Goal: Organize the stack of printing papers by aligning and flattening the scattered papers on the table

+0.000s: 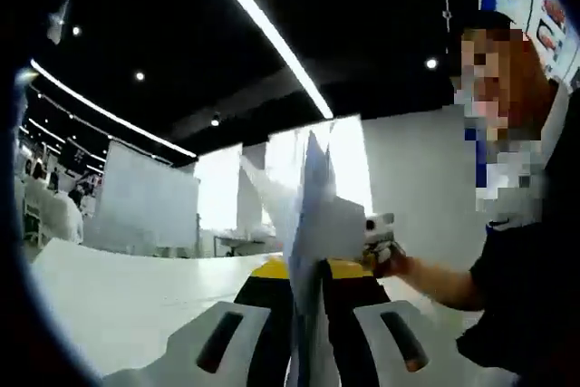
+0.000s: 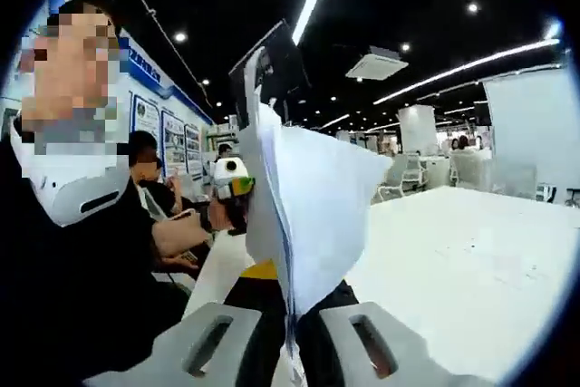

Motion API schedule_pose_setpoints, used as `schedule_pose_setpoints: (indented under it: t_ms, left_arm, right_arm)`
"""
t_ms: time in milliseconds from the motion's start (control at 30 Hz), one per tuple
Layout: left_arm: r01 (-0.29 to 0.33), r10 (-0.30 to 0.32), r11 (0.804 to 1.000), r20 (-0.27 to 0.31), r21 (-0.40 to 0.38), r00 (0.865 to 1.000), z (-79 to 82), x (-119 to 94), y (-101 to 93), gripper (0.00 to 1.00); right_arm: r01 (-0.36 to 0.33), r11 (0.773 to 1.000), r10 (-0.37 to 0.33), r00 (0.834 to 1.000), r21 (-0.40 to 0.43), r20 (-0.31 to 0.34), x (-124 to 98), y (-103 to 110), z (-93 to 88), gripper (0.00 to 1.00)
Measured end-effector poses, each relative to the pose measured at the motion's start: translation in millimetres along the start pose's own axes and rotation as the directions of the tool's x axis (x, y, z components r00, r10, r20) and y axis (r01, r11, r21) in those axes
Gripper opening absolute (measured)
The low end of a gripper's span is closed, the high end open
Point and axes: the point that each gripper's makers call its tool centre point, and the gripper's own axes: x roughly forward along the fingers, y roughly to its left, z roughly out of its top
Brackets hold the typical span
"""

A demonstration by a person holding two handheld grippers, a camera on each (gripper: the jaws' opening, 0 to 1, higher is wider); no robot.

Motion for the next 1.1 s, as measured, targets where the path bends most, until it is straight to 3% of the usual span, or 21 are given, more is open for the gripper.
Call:
schedule_pose_setpoints:
  t_ms: [33,100,200,267,467,600,800,933,967,1100]
  left_arm:
    - [-0.011,0.011,1.000,0.000,0.013,1.000,-2.2,2,2.0,0.15]
    - [-0.047,0.046,0.996,0.005,0.070,0.999,-6.1,6,8.2,0.17]
    - [-0.061,0.068,0.985,-0.039,0.163,0.997,-21.0,11,11.4,0.22]
    - [-0.049,0.063,0.987,-0.084,0.152,0.995,-38.6,17,9.5,0.25]
    - [-0.058,0.081,0.988,-0.161,0.145,0.984,-67.6,20,15.7,0.26]
    - [-0.091,0.108,0.990,-0.154,0.110,0.982,-70.8,24,22.5,0.27]
    - [-0.131,0.149,0.984,-0.164,0.118,0.975,-70.6,34,30.9,0.27]
    - [-0.168,0.184,0.980,-0.173,0.106,0.968,-71.3,39,40.5,0.27]
    - [-0.173,0.188,0.980,-0.171,0.101,0.967,-72.0,40,41.8,0.27]
    - [-0.207,0.215,0.977,-0.207,0.058,0.954,-85.1,40,47.6,0.28]
  right_arm:
    - [0.039,0.998,-0.039,0.999,-0.046,0.012,-3,-2,1.3,0.00]
    - [0.092,0.995,-0.090,0.995,-0.047,0.034,-8,-8,1.0,0.00]
    - [0.140,0.989,-0.138,0.989,-0.052,0.045,-17,-14,-2.1,0.00]
    - [0.149,0.989,-0.148,0.988,-0.022,0.045,-26,-18,-9.5,0.00]
    - [0.197,0.978,-0.198,0.980,0.075,0.005,-33,-35,-32.5,0.01]
    - [0.238,0.967,-0.239,0.971,0.095,-0.001,-38,-47,-44.3,0.13]
    - [0.260,0.950,-0.272,0.961,0.176,0.048,-47,-60,-44.5,0.16]
    - [0.297,0.924,-0.333,0.934,0.240,0.126,-60,-74,-35.5,0.21]
    - [0.297,0.923,-0.334,0.934,0.244,0.127,-62,-75,-36.8,0.21]
    - [0.306,0.911,-0.353,0.925,0.278,0.140,-69,-80,-39.8,0.23]
